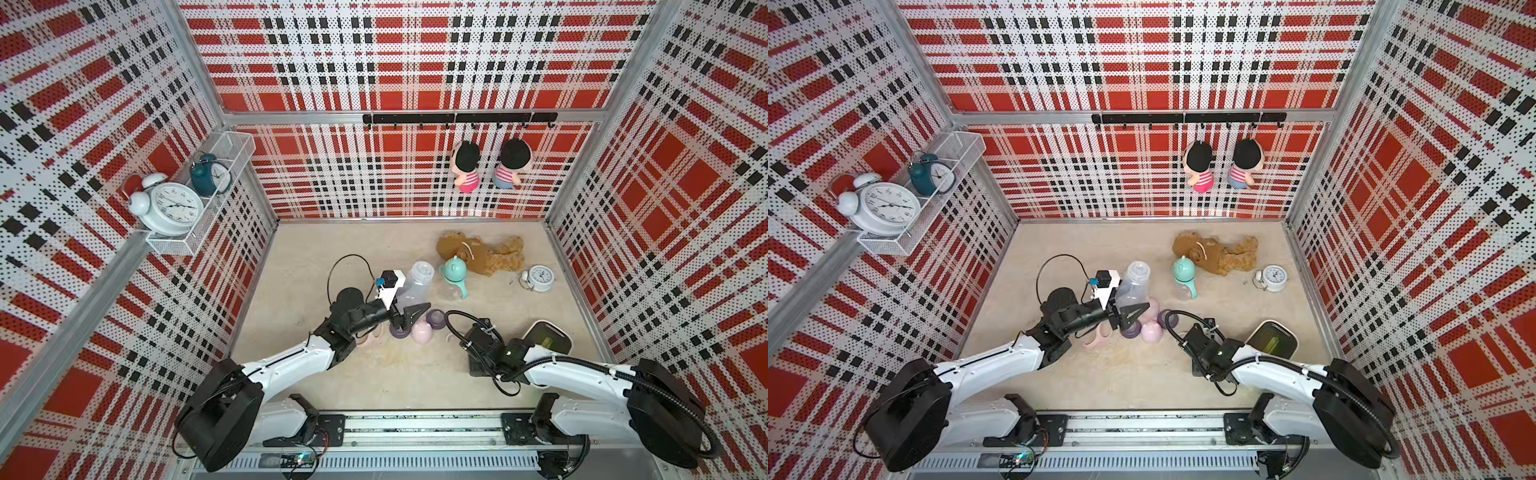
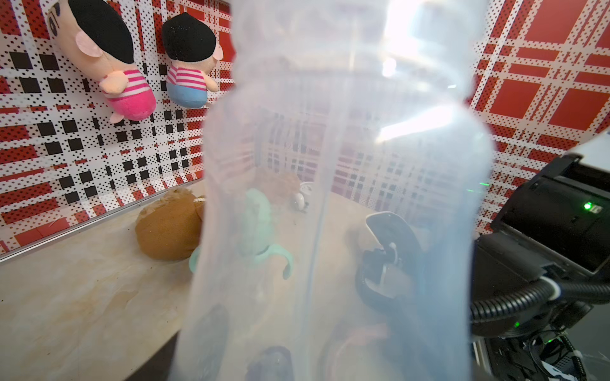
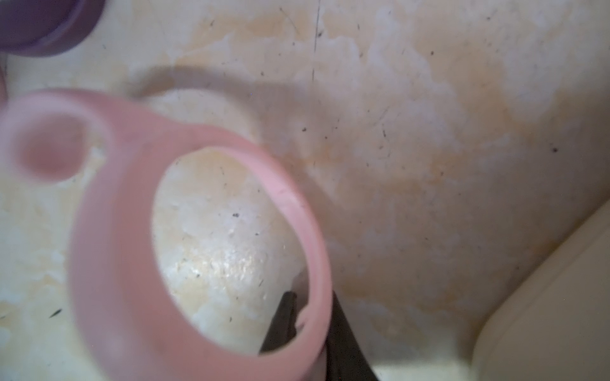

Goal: Assemble the baby bottles
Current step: Pick up the handle at the center of the board.

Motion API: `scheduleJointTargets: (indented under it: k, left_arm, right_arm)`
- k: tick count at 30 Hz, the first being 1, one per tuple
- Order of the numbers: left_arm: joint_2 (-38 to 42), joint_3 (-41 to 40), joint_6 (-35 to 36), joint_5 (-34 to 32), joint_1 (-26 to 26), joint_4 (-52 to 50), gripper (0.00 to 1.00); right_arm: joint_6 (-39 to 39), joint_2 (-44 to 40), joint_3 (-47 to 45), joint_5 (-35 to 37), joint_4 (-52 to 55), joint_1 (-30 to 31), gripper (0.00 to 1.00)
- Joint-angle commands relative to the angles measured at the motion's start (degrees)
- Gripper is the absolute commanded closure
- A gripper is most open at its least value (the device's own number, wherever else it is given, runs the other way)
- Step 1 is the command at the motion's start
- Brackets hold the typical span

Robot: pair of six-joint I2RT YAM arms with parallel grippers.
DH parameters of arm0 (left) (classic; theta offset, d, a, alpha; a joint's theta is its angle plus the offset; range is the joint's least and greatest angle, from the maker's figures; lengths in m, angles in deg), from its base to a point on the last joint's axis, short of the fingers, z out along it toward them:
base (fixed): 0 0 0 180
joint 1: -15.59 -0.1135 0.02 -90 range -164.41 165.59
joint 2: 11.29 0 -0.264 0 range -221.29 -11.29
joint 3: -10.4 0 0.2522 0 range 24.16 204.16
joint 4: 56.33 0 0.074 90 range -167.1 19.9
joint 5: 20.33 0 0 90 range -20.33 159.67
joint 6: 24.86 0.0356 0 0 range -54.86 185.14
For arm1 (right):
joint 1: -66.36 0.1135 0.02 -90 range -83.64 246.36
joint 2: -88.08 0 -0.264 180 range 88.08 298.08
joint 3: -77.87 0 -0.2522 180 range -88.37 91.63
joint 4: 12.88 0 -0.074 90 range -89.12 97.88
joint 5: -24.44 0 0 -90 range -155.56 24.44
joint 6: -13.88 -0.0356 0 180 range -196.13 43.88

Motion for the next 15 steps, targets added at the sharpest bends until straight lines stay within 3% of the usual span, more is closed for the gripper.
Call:
scheduleJointTargets:
  k: [1, 6, 15]
  left_arm:
    - [0.94, 0.68, 0.6, -0.06, 0.32, 0.58, 0.91]
    - [0.52, 0.7, 0.58, 0.07, 0.41, 0.58, 0.91]
    - [-1.46, 1.14, 0.66, -0.06, 1.37, 1.22, 0.94]
  right_arm:
    - [-2.26, -0.11, 1.36, 3.07, 1.62, 0.32, 0.88]
    - [-3.39, -1.75, 2.18, 5.23, 4.81, 0.28, 0.99]
    - [2.04, -6.39, 15.96, 14.8, 14.1, 0.32, 1.0]
